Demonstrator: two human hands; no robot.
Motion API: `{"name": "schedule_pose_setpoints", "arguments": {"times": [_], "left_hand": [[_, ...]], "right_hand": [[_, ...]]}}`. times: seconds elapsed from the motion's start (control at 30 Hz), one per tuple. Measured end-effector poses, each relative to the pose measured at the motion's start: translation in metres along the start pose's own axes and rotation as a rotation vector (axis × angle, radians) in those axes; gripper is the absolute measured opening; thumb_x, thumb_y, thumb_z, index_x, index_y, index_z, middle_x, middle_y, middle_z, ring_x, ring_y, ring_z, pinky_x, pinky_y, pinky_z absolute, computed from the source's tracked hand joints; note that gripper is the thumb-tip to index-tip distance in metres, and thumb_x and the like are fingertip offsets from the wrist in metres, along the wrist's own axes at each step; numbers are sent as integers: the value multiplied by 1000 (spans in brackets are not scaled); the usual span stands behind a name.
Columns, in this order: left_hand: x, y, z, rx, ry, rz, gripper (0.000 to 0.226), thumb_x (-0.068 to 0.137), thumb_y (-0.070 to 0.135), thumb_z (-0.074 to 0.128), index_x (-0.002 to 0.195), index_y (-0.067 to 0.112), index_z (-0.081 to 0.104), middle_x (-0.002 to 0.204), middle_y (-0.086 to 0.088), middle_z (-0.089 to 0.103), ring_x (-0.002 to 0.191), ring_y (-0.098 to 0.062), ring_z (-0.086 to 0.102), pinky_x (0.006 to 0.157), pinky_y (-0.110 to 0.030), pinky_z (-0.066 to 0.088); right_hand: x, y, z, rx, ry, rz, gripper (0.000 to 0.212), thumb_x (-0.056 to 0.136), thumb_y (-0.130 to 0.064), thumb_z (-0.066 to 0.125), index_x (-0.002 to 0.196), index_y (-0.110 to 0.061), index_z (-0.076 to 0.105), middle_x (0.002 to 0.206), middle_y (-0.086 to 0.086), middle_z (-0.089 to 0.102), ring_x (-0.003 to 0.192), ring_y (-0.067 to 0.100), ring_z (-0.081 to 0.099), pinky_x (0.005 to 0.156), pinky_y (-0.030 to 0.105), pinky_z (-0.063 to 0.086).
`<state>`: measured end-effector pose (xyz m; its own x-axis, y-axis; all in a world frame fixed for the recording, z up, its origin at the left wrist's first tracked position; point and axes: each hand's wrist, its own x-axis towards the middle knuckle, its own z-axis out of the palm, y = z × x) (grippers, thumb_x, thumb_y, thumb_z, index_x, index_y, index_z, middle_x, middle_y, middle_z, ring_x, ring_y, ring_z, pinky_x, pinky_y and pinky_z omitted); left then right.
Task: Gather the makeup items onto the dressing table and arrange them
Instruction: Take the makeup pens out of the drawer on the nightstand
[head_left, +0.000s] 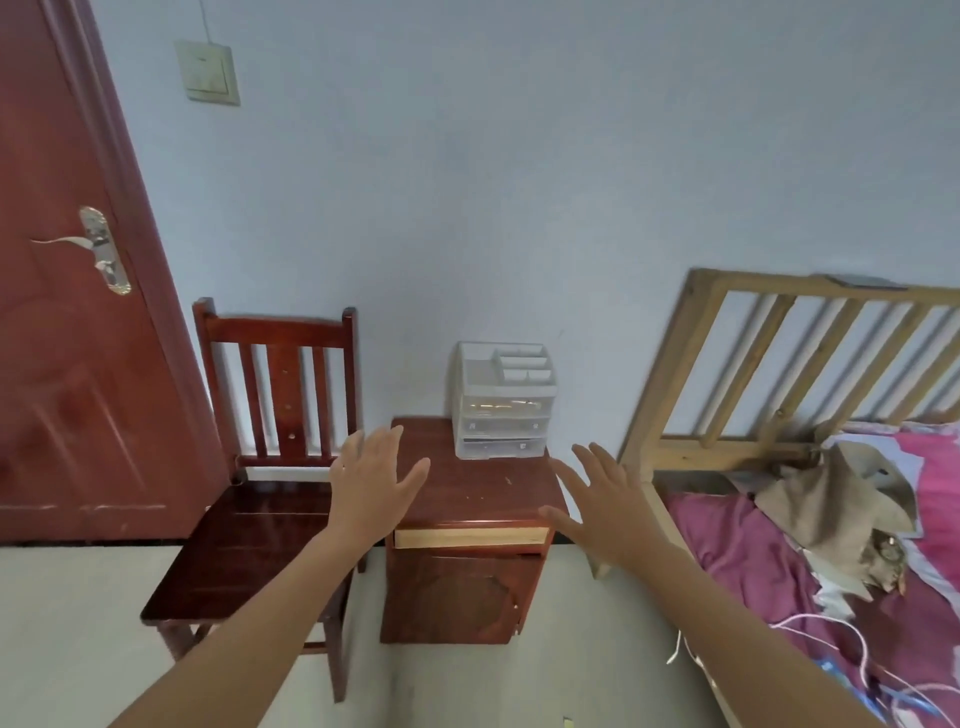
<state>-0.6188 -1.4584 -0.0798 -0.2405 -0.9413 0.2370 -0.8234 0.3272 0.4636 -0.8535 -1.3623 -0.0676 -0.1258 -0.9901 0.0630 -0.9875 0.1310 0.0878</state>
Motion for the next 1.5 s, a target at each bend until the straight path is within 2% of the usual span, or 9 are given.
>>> {"name": "schedule_pose_setpoints", "arguments": {"times": [0.1, 0.47, 0.63, 0.87, 0.97, 1.03, 1.17, 1.37, 1.5], "left_hand": [[46, -3, 30, -56, 4, -31, 54, 90, 42, 45, 136, 15, 36, 144, -5, 40, 137, -27, 23, 109, -48, 25], [222, 4, 131, -137, -108, -133, 52, 92, 40, 43, 136, 13, 36, 145, -7, 38, 138, -28, 23, 110, -46, 26], [240, 13, 190, -190, -242, -225, 55, 92, 42, 42, 139, 16, 32, 149, -5, 32, 139, -27, 19, 110, -46, 24], [254, 20, 241, -377, -219, -611, 51, 92, 32, 47, 136, 9, 39, 144, -12, 40, 135, -36, 24, 108, -50, 23], [266, 29, 268, -426, -198, -722, 50, 92, 31, 47, 135, 7, 39, 143, -14, 39, 134, -36, 26, 110, -47, 21], [277, 39, 282, -489, -168, -806, 50, 92, 30, 48, 135, 6, 40, 143, -15, 40, 133, -35, 29, 110, -45, 20], [289, 62, 302, -554, -105, -891, 48, 92, 28, 49, 134, 5, 40, 140, -17, 43, 131, -34, 34, 112, -45, 24], [299, 60, 307, -319, -73, -835, 55, 91, 31, 49, 137, 6, 34, 145, -16, 37, 134, -33, 30, 111, -45, 22], [319, 51, 305, 126, -36, -401, 50, 84, 31, 50, 128, 8, 48, 136, -21, 47, 125, -41, 44, 95, -53, 42]], "right_hand": [[44, 21, 23, 12, -64, 33, 72, 90, -62, 2, 110, -24, 60, 111, 8, 69, 104, 32, 66, 73, 52, 55], [201, 94, 65, -12, -185, 168, 71, 89, -61, 3, 108, -29, 63, 111, 3, 69, 104, 27, 66, 75, 47, 56], [229, 114, 99, 52, -260, 187, 56, 88, -61, 10, 111, -30, 50, 109, 2, 70, 103, 24, 67, 71, 41, 58], [271, 151, 152, 52, -361, 109, 73, 88, -64, 1, 108, -32, 63, 110, 0, 70, 106, 22, 66, 76, 39, 57], [300, 173, 172, 132, -300, -34, 103, 66, -77, -18, 137, -29, 39, 146, 8, 40, 138, 27, 32, 108, 48, 32], [318, 180, 176, 267, -334, -73, 115, 49, -77, -22, 145, -27, 17, 156, 4, 15, 145, 22, 7, 117, 42, 11], [348, 180, 191, 379, -382, -137, 113, 49, -76, -19, 145, -25, 16, 155, 4, 14, 145, 21, 6, 117, 39, 11], [370, 165, 216, 553, -433, -101, 125, 43, -85, -23, 144, -26, 21, 154, 0, 18, 143, 19, 13, 116, 36, 15], [382, 152, 218, 623, -507, -60, 103, 61, -86, 4, 143, -26, 20, 154, 1, 19, 143, 19, 14, 115, 37, 17]]}}
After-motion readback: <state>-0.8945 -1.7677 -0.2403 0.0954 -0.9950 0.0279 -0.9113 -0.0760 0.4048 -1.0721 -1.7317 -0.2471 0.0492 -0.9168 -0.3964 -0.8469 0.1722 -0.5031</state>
